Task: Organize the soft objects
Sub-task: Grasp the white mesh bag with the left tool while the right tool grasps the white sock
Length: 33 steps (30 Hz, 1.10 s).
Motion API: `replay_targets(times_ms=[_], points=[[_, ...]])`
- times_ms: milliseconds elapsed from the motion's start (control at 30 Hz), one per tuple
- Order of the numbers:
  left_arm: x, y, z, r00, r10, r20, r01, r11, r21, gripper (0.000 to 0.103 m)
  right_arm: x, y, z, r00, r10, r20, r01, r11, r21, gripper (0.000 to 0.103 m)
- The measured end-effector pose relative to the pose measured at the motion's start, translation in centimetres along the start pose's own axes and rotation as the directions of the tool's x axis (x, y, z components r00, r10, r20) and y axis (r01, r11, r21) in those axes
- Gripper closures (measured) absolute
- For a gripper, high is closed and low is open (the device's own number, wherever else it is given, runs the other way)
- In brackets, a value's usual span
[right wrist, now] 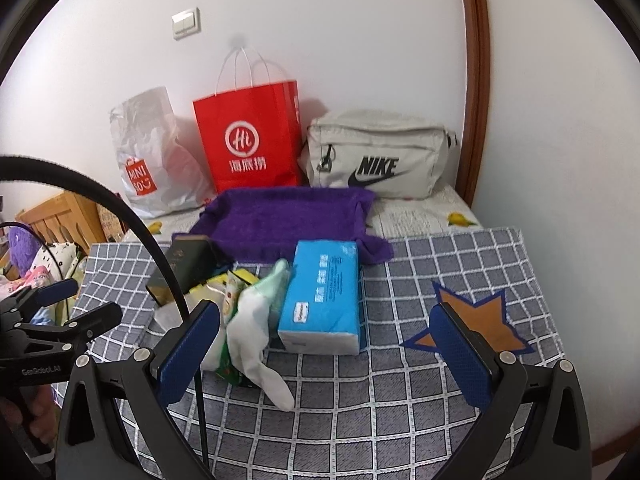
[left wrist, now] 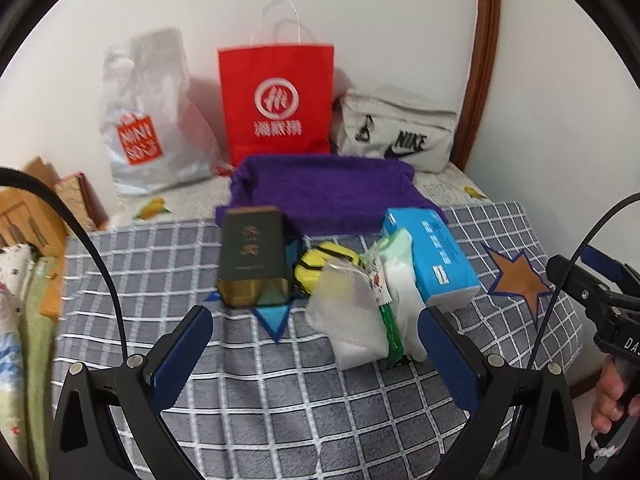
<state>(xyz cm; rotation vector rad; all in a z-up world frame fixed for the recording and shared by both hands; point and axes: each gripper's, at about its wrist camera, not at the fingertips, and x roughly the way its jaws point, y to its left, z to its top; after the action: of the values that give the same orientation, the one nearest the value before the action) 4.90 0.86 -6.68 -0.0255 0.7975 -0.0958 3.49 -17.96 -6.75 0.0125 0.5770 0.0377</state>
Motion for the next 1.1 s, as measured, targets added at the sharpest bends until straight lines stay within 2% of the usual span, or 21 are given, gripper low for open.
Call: replay_targets(times_ms=[400, 567, 667, 733, 767, 833, 867, 933, 1100], points=[[8.6, -0.2, -0.6, 0.99, -0.044, -0.136, 0.047, 0.999, 0.018, 0.0, 5.1, -1.2, -2.0, 0.995, -0.012, -0.102, 0.012, 1.0, 0.003, 0.0], [10.4, -0.4, -0.2, 0.989, -0.055, -0.138, 0.062, 0.997, 0.048, 0.0, 6.9, -1.6, -2.6, 0.991, -0.014, -0.131, 0.014, 1.0, -0.002, 0.0], [11.3, -0.9, -0.2, 0.99, -0.034, -0.14, 0.047, 0.995, 0.085, 0.003, 7.9, -1.6, -2.8, 0.989, -0.007, -0.145, 0.006, 1.0, -0.002, 0.0], [11.8, -1.2, -0.4, 0.988, -0.034, -0.153, 0.051, 0.993, 0.105, 0.024, 8.5, -1.7, -2.8, 0.988, -0.001, -0.152, 0.0, 1.0, -0.005, 0.0], [11.9, -1.2, -0.4, 0.986, -0.048, -0.161, 0.065, 0.993, 0.102, 0.03, 8.9, -1.7, -2.9, 0.988, 0.002, -0.156, -0.003, 1.0, -0.008, 0.0], [12.1, -1.0, -0.5, 0.982, -0.086, -0.168, 0.1, 0.992, 0.077, 0.052, 9.3, -1.7, -3.0, 0.987, 0.004, -0.163, -0.006, 1.0, -0.009, 0.0], [12.2, -1.0, -0.5, 0.982, -0.098, -0.164, 0.11, 0.991, 0.071, 0.055, 9.5, -1.8, -3.1, 0.986, 0.006, -0.165, -0.007, 1.0, -0.008, 0.0], [12.0, -1.0, -0.6, 0.982, -0.114, -0.149, 0.126, 0.989, 0.073, 0.072, 9.9, -2.0, -3.1, 0.986, 0.01, -0.169, -0.01, 1.0, -0.001, 0.0], [11.2, -1.3, -0.3, 0.98, -0.144, -0.134, 0.157, 0.983, 0.091, 0.096, 10.6, -2.4, -3.2, 0.984, 0.019, -0.176, -0.018, 1.0, 0.011, 0.0]])
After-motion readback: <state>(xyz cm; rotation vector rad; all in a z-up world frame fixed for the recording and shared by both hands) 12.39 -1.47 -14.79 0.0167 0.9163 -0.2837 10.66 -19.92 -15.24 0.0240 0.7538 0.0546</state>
